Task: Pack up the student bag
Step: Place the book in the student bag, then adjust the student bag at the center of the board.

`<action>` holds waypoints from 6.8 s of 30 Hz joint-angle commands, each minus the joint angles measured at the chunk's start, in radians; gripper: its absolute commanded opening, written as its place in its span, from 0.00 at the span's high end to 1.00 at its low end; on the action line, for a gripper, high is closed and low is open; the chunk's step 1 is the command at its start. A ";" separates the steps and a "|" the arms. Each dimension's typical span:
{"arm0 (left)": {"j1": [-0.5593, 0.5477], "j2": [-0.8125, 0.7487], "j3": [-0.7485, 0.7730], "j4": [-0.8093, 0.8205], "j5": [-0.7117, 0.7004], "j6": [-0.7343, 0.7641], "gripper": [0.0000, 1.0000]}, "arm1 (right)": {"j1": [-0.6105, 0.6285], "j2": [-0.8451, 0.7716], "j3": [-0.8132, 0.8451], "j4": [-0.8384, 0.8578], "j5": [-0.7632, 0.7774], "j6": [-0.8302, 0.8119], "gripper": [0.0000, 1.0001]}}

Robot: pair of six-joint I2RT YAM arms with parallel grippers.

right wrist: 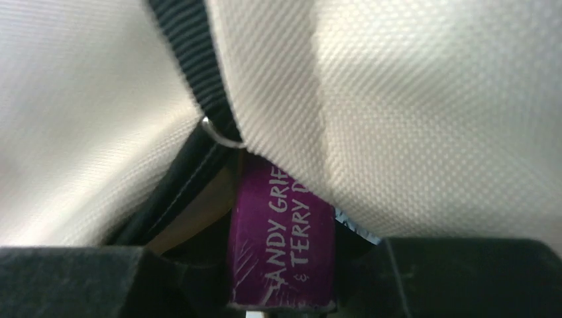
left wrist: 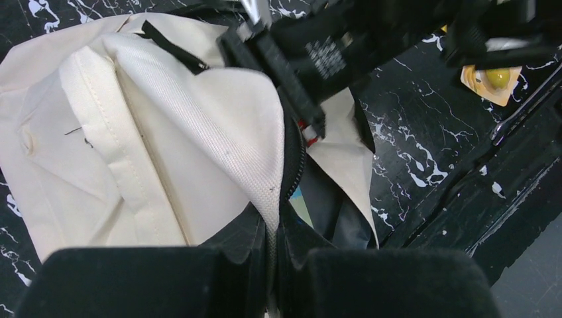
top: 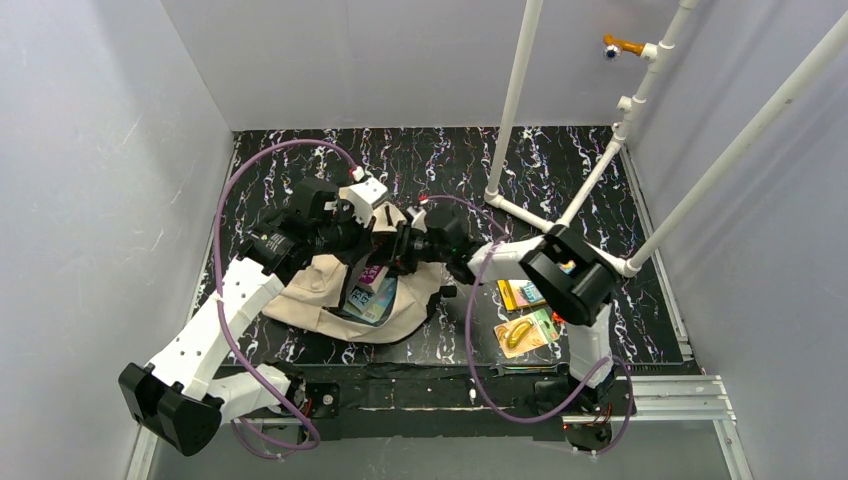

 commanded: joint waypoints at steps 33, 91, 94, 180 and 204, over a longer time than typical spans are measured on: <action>0.000 -0.043 -0.177 0.012 -0.069 -0.287 1.00 | -0.017 -0.286 0.007 -0.694 0.073 -0.848 0.08; -0.001 -0.253 -0.329 0.026 -0.337 -0.635 1.00 | 0.294 -0.193 -0.011 -0.430 0.527 -0.447 0.18; -0.003 -0.281 -0.335 0.023 -0.415 -0.671 1.00 | 0.330 -0.185 -0.001 -0.492 0.657 -0.470 0.32; -0.157 -0.135 -0.578 0.273 0.010 -0.922 0.91 | 0.272 -0.455 -0.103 -0.722 0.936 -0.863 0.11; -0.157 -0.171 -0.567 0.188 -0.080 -0.915 0.84 | 0.382 -0.313 -0.002 -0.930 1.104 -0.678 0.20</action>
